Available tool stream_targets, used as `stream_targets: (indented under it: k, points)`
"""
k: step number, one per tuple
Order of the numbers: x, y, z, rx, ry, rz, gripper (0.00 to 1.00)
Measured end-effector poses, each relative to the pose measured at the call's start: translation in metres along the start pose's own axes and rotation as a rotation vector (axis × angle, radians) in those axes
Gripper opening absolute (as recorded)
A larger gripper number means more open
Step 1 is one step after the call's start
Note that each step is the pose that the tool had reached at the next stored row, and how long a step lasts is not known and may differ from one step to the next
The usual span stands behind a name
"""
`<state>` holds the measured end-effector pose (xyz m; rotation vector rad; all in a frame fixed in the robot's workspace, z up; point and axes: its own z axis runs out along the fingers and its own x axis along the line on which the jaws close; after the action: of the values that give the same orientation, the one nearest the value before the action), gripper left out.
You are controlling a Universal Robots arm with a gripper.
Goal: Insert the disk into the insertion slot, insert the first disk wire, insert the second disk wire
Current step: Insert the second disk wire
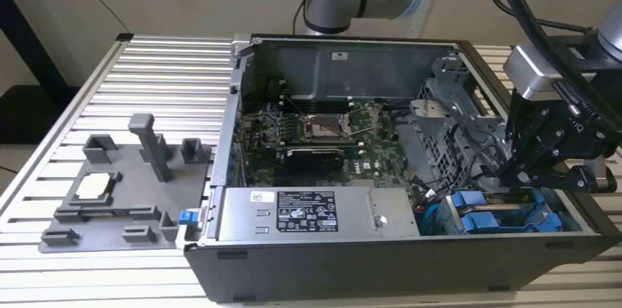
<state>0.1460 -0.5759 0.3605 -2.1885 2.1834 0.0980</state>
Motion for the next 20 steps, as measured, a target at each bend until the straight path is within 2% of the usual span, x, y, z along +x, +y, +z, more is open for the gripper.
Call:
stream_targets:
  k: [7, 20]
  points:
    - [0.0005, -0.0016, 0.0067, -0.0031, -0.0002, 0.000, 0.16]
    - [0.0012, -0.0054, 0.0142, -0.0057, -0.0001, 0.002, 0.16]
